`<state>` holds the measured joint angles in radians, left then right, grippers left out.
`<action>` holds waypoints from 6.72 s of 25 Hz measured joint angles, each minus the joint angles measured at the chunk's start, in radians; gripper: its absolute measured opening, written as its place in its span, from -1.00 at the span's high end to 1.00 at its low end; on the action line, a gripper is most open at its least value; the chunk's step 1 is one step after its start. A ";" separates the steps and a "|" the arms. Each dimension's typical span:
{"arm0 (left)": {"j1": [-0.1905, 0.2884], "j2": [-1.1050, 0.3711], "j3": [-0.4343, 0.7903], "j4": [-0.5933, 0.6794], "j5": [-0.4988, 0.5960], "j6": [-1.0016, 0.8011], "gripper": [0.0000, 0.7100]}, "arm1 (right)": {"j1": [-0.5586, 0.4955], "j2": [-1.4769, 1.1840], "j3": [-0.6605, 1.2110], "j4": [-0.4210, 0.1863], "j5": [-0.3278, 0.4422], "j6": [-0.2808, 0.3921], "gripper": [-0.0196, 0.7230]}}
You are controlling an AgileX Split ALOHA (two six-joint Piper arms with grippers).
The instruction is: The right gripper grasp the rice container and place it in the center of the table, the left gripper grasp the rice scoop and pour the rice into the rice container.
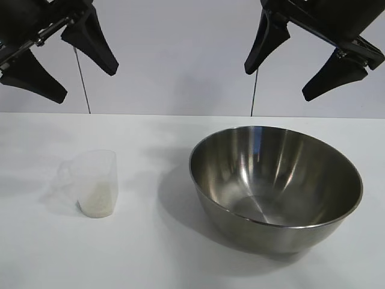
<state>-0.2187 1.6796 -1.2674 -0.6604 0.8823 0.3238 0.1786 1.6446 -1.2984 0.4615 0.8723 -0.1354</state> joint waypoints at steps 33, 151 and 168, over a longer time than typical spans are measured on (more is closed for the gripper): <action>0.000 0.000 0.000 0.000 0.000 0.000 -0.85 | -0.056 0.001 0.346 -0.395 -0.212 0.205 -0.69; -0.407 0.146 1.172 0.272 -2.019 -0.040 -0.34 | 0.024 0.093 -0.129 -0.260 0.082 0.108 -0.73; -0.198 0.259 1.043 0.464 -2.034 -0.036 -0.34 | 0.024 0.093 -0.129 -0.260 0.083 0.108 -0.73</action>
<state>-0.4170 1.9390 -0.2240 -0.1966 -1.1518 0.2881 0.2028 1.7379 -1.4272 0.2017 0.9549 -0.0273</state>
